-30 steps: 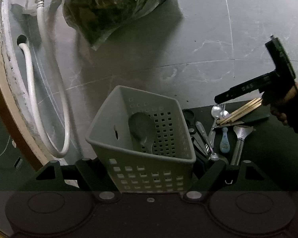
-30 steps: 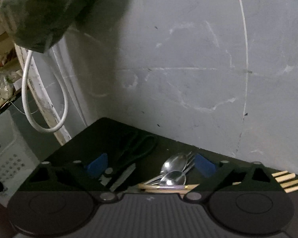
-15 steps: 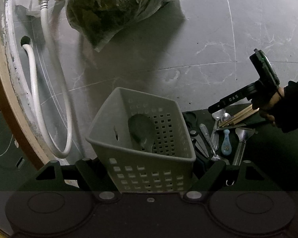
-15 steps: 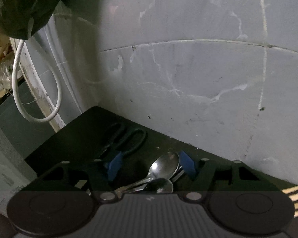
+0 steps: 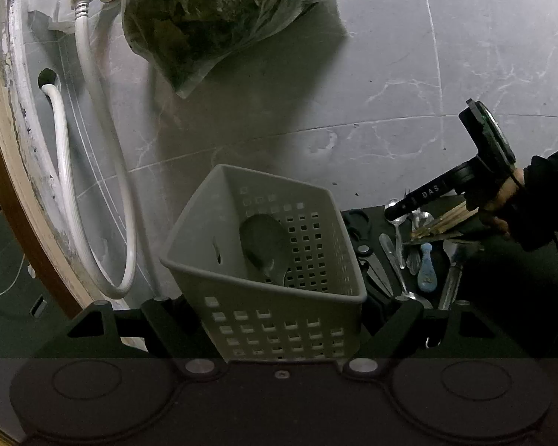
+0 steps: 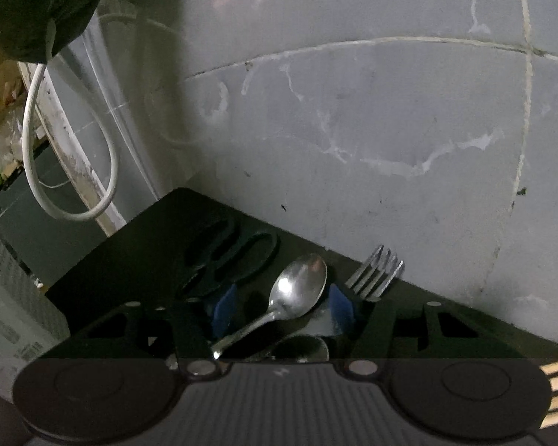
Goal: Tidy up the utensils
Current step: 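Return the right tool to the pile and grasp another silver spoon, then carry the spoon over the holder and open the right tool to release it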
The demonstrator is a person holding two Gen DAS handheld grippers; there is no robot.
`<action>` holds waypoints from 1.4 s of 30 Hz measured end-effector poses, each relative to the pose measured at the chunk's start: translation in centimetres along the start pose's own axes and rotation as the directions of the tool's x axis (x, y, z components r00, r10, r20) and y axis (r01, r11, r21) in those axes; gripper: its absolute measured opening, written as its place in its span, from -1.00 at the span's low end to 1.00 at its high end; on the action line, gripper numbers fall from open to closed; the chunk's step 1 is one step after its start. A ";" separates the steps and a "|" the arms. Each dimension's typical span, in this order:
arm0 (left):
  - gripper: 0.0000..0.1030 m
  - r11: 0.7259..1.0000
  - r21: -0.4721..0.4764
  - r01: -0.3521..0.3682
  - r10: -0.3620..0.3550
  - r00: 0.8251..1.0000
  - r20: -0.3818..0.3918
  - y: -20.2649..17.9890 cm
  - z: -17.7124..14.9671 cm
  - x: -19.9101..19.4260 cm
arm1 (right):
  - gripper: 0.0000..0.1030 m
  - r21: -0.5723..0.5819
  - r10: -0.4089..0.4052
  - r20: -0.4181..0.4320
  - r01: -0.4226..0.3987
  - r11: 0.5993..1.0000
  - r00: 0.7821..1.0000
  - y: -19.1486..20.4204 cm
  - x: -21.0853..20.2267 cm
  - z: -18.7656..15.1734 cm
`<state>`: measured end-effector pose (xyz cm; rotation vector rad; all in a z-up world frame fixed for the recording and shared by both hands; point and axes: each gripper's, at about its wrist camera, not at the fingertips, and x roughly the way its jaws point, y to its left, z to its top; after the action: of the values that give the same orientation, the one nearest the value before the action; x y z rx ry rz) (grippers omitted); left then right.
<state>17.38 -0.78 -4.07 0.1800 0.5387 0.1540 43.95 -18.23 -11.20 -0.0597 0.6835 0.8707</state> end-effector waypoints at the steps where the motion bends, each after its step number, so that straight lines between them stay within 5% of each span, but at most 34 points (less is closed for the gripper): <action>1: 0.60 1.000 0.000 -0.001 0.001 1.000 0.000 0.0 0.0 0.0 | 0.19 -0.010 -0.003 0.000 0.003 1.000 1.000 0.0 0.1 0.1; 11: 0.60 1.000 -0.003 -0.008 0.008 1.000 0.010 0.0 0.0 0.3 | 0.09 -0.043 0.019 0.009 -0.019 0.999 1.000 -1.4 2.0 1.2; 13: 0.60 1.000 -0.004 -0.010 0.010 1.000 0.014 -0.1 -0.1 0.2 | -0.32 -0.035 0.004 0.008 -0.004 0.999 1.000 -1.5 2.0 1.1; 17: 0.60 1.000 -0.003 -0.014 0.014 1.000 0.013 -0.1 -0.1 0.3 | -0.71 -0.017 -0.032 0.017 0.033 0.999 0.999 -1.8 1.7 0.9; 32: 0.60 1.000 0.005 0.004 -0.004 1.000 -0.004 0.4 0.3 0.9 | -0.91 0.054 -0.103 0.126 0.097 0.994 0.987 0.5 -0.8 1.2; 42: 0.59 0.995 0.081 0.052 -0.050 0.998 -0.030 0.9 1.0 1.7 | -0.92 0.151 -0.213 0.251 0.179 0.972 0.944 4.1 -4.3 1.2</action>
<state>19.32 0.29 -3.88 0.2438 0.5774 0.0846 39.71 -18.14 -6.92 0.1004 0.4697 0.6266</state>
